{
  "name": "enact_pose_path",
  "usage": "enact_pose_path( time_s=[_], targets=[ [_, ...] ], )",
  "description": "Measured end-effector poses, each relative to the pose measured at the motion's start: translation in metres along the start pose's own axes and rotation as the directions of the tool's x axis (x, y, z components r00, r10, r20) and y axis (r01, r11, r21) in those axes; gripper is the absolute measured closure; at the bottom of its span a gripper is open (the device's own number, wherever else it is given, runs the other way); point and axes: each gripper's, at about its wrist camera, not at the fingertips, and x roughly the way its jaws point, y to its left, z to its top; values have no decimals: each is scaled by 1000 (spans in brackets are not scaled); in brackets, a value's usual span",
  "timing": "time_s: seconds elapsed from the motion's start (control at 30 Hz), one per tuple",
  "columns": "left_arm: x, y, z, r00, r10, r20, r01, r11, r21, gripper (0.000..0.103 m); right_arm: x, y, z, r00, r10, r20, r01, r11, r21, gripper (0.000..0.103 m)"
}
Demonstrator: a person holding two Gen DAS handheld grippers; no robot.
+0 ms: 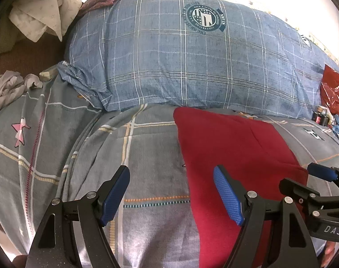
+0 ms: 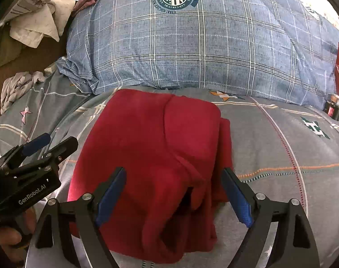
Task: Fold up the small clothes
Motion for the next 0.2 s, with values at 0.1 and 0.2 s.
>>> enact_pose_path(
  time_s=[0.1,0.2],
  targets=[
    [1,2,-1,1000,-6,-2,6,1000,-5,26,2,1,0,1000,3,-4,-3,1000,-1,15],
    [4,5,0,999,-27,-25,27,999,-22,26,1,-1,1,1000,9,-7,-9,1000,2,15]
  ],
)
